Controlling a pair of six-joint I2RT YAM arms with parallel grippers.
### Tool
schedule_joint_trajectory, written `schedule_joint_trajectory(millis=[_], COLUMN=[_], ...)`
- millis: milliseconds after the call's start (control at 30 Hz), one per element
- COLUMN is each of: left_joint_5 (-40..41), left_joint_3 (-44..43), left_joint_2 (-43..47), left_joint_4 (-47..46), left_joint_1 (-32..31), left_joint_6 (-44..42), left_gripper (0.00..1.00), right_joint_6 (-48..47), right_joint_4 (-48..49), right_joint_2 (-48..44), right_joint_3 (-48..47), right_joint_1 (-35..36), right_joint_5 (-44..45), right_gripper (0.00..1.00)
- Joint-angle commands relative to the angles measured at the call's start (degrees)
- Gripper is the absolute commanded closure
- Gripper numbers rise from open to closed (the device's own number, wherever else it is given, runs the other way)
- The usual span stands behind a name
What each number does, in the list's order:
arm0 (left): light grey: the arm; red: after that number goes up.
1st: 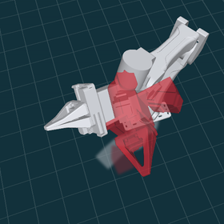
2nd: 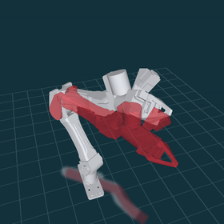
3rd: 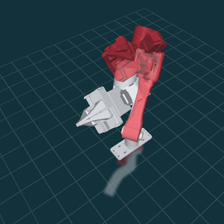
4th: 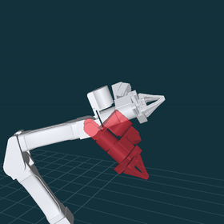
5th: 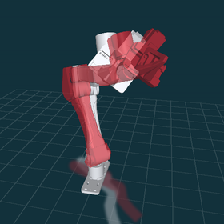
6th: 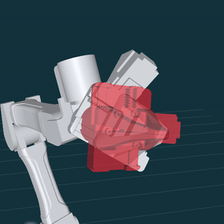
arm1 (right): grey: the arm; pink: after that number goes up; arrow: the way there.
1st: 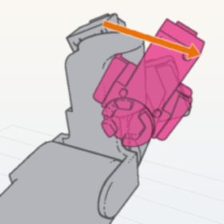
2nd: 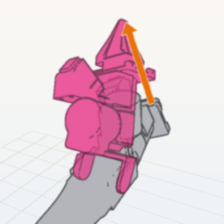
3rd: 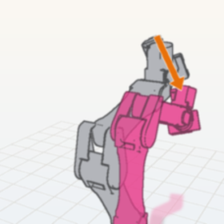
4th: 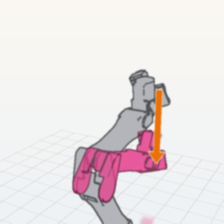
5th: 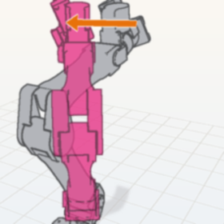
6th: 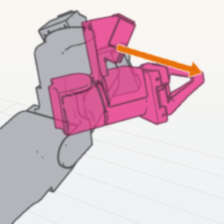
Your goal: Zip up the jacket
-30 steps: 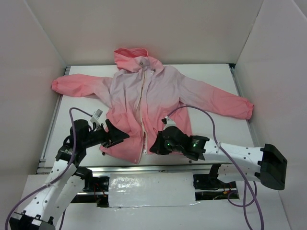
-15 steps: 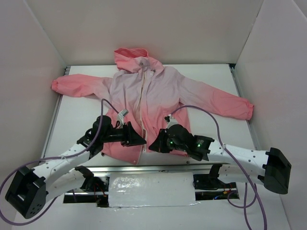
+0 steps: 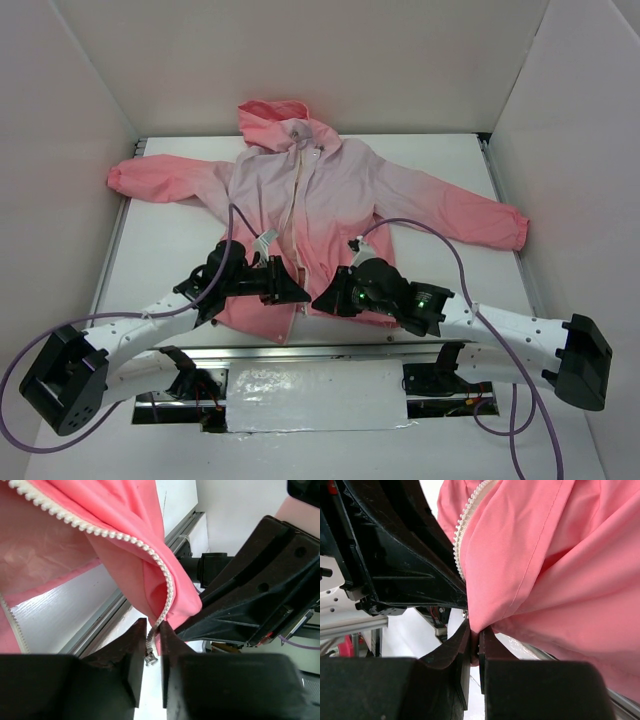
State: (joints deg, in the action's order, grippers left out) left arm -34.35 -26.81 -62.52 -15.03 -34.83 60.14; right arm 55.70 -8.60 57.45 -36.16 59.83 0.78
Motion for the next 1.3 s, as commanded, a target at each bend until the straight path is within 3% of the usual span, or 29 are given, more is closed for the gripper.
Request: schedule_joint_trajectory(millis=[0, 67, 100, 167, 267, 300, 367, 433, 533, 933, 1267], left_joint_5=[0.77, 0.69, 0.77, 0.43, -0.02, -0.19, -0.19, 0.42, 1.21, 0.25, 0.42], left_joint_3=[-2.19, -2.37, -2.37, -2.29, -1.50, -1.23, -0.79, -1.14, -1.75, -3.34, -2.28], left_joint_2=[0.21, 0.82, 0.91, 1.17, 1.44, 1.61, 2.49, 3.54, 4.86, 3.72, 4.16], left_joint_4=[-3.34, -3.78, -3.87, -4.31, -5.71, -6.32, -6.59, -5.20, -3.70, -6.24, -7.65], left_joint_1=[-0.33, -0.33, -0.33, -0.33, -0.33, -0.33, -0.41, -0.42, -0.59, -2.70, -3.58], left_joint_6=[-0.90, -0.64, -0.38, -0.02, 0.85, 1.20, 1.38, 1.03, 0.68, 1.65, 2.09], left_gripper=[0.72, 0.82, 0.92, 1.00, 1.00, 1.00, 1.00, 1.00, 1.00, 1.00, 1.00], right_joint_6=[-0.07, -0.15, -0.16, -0.50, -1.56, -1.74, -2.96, -4.28, -7.09, -4.73, -3.06], right_joint_4=[2.53, 2.97, 3.24, 3.85, 4.90, 4.91, 2.56, -0.70, -4.58, 7.44, 15.28], right_joint_2=[-1.11, -1.29, -1.38, -1.99, -3.65, -4.27, -6.02, -7.35, -8.49, -6.47, -5.16], right_joint_3=[0.12, 0.30, 0.65, 0.92, 1.88, 2.49, 2.68, 1.28, -0.57, 3.29, 6.98], right_joint_1=[-0.16, -0.24, -0.24, -0.33, -1.29, -1.99, -2.53, -2.62, -2.62, -2.62, -3.58], right_joint_5=[-0.51, -0.43, -0.51, -1.03, -2.88, -3.49, -2.80, 0.08, 0.20, -6.57, -10.18], right_gripper=[1.00, 1.00, 1.00, 0.99, 0.76, 0.46, 0.32, 0.27, 0.26, 0.32, 0.62])
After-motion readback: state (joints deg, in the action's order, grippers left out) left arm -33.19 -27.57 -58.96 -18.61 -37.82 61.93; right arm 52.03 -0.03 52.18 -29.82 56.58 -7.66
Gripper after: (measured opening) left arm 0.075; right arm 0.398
